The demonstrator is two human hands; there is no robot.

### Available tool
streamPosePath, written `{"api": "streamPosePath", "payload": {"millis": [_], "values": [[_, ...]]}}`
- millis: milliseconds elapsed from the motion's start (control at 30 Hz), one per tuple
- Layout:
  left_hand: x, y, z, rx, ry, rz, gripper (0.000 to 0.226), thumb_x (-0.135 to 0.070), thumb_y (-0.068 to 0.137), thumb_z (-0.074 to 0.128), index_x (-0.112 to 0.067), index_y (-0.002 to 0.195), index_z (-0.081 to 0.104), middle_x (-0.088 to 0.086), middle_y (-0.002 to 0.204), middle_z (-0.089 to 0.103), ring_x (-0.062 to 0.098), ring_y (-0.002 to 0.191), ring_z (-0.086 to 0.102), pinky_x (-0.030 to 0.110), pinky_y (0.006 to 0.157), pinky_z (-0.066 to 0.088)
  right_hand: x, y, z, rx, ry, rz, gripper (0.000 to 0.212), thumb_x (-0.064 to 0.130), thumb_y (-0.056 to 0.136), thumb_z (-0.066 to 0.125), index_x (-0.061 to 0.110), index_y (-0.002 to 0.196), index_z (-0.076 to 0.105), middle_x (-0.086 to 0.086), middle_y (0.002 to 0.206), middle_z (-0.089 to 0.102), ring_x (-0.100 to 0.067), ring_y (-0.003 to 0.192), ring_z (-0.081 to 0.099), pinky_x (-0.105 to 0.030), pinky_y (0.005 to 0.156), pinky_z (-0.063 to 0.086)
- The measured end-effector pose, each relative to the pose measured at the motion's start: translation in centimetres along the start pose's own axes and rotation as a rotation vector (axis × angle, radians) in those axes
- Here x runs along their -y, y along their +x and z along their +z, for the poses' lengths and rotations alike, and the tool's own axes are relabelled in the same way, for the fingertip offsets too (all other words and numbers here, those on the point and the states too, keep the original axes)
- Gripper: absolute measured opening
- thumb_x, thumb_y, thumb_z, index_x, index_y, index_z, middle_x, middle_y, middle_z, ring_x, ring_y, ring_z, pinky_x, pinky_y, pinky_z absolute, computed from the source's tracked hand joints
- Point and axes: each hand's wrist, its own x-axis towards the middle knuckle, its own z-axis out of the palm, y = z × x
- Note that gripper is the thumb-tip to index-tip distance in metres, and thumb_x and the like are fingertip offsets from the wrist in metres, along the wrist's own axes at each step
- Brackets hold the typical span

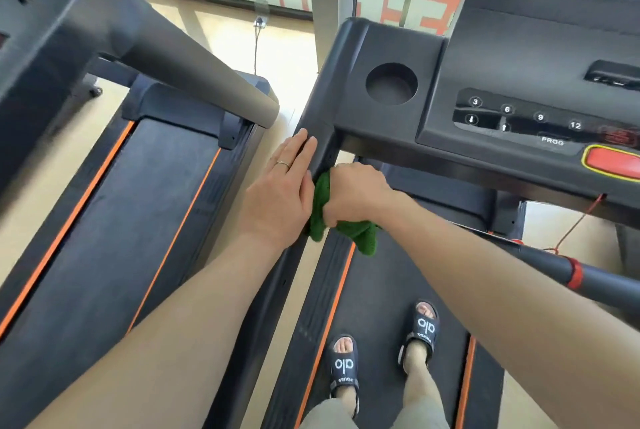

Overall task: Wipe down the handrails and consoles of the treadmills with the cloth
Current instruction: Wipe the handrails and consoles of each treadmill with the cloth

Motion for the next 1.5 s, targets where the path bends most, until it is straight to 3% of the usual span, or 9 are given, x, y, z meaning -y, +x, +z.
{"api": "streamPosePath", "payload": {"millis": [100, 300, 400, 500, 633, 800, 1133, 1400, 1500], "values": [[-0.1, 0.1, 0.0, -0.011, 0.026, 0.01, 0.049, -0.024, 0.103, 0.038, -0.021, 0.151, 0.046, -0.009, 0.16, 0.039, 0.012, 0.146, 0.038, 0.042, 0.093, 0.058, -1.1, 0.4, -0.7, 0.159, 0.163, 0.033, 0.035, 0.032, 0.057, 0.084, 0.014, 0.077, 0.063, 0.0, 0.074, 0.065, -0.022, 0.072, 0.065, -0.033, 0.059, 0.054], [0.1, 0.0, 0.0, -0.017, 0.034, 0.016, 0.049, -0.024, 0.103, 0.037, -0.021, 0.151, 0.047, -0.009, 0.16, 0.039, 0.013, 0.145, 0.04, 0.043, 0.096, 0.056, -5.1, -5.1, 3.6, -0.394, -0.223, 0.017, 0.03, 0.029, 0.077, 0.068, 0.021, 0.103, 0.054, 0.001, 0.098, 0.056, -0.032, 0.079, 0.065, -0.033, 0.059, 0.036], [0.1, 0.1, -0.1, 0.015, 0.019, 0.013, 0.049, -0.026, 0.104, 0.037, -0.022, 0.152, 0.044, -0.01, 0.161, 0.036, 0.013, 0.147, 0.036, 0.043, 0.098, 0.055, -11.0, -10.4, 4.2, -0.486, -0.383, 0.165, 0.032, 0.02, 0.071, 0.072, 0.019, 0.098, 0.055, -0.001, 0.092, 0.053, -0.031, 0.068, 0.065, -0.03, 0.05, 0.029], [-0.1, 0.0, -0.3, 0.032, 0.013, -0.003, 0.049, -0.026, 0.105, 0.037, -0.023, 0.154, 0.042, -0.01, 0.162, 0.034, 0.013, 0.148, 0.034, 0.046, 0.095, 0.057, -13.3, -12.5, 3.3, -0.383, -0.368, 0.296, 0.034, 0.024, 0.07, 0.073, 0.019, 0.1, 0.056, 0.0, 0.096, 0.054, -0.031, 0.081, 0.065, -0.031, 0.057, 0.033], [-0.1, 0.1, -0.1, 0.018, 0.007, 0.007, 0.048, -0.022, 0.104, 0.041, -0.022, 0.153, 0.043, -0.008, 0.161, 0.036, 0.015, 0.145, 0.039, 0.046, 0.096, 0.056, -8.4, -8.5, 2.0, -0.266, -0.312, 0.14, 0.035, 0.027, 0.071, 0.07, 0.016, 0.101, 0.057, -0.002, 0.104, 0.057, -0.027, 0.097, 0.057, -0.031, 0.07, 0.038], [-0.2, 0.1, -0.2, 0.006, 0.03, -0.007, 0.048, -0.022, 0.104, 0.039, -0.021, 0.151, 0.046, -0.008, 0.16, 0.038, 0.016, 0.145, 0.04, 0.046, 0.095, 0.053, -2.1, -3.4, 2.5, -0.306, -0.218, 0.033, 0.026, 0.03, 0.077, 0.066, 0.017, 0.087, 0.046, 0.0, 0.086, 0.046, -0.025, 0.08, 0.055, -0.033, 0.06, 0.033], [-0.3, -0.4, 0.6, 0.016, 0.047, -0.005, 0.051, -0.022, 0.105, 0.035, -0.018, 0.156, 0.038, -0.003, 0.163, 0.033, 0.017, 0.15, 0.032, 0.046, 0.103, 0.052, -15.0, -14.2, 2.8, -0.361, -0.332, 0.314, 0.03, 0.036, 0.07, 0.071, 0.021, 0.092, 0.058, 0.002, 0.093, 0.058, -0.027, 0.089, 0.065, -0.033, 0.064, 0.044], [-0.2, 0.0, 0.6, 0.004, 0.069, 0.012, 0.049, -0.02, 0.103, 0.04, -0.017, 0.152, 0.044, -0.003, 0.161, 0.038, 0.02, 0.145, 0.04, 0.044, 0.092, 0.057, -2.6, -3.9, 1.1, -0.129, -0.141, 0.088, 0.018, 0.035, 0.075, 0.063, 0.02, 0.083, 0.058, 0.003, 0.077, 0.056, -0.025, 0.071, 0.061, -0.032, 0.062, 0.04], [-0.5, 0.0, 0.2, -0.014, 0.054, 0.015, 0.047, -0.017, 0.103, 0.044, -0.017, 0.15, 0.048, -0.003, 0.159, 0.041, 0.018, 0.144, 0.041, 0.042, 0.097, 0.052, -3.2, -4.1, 1.9, -0.218, -0.163, 0.053, 0.02, 0.032, 0.076, 0.064, 0.019, 0.088, 0.055, 0.002, 0.084, 0.056, -0.025, 0.069, 0.057, -0.032, 0.058, 0.036]]}}
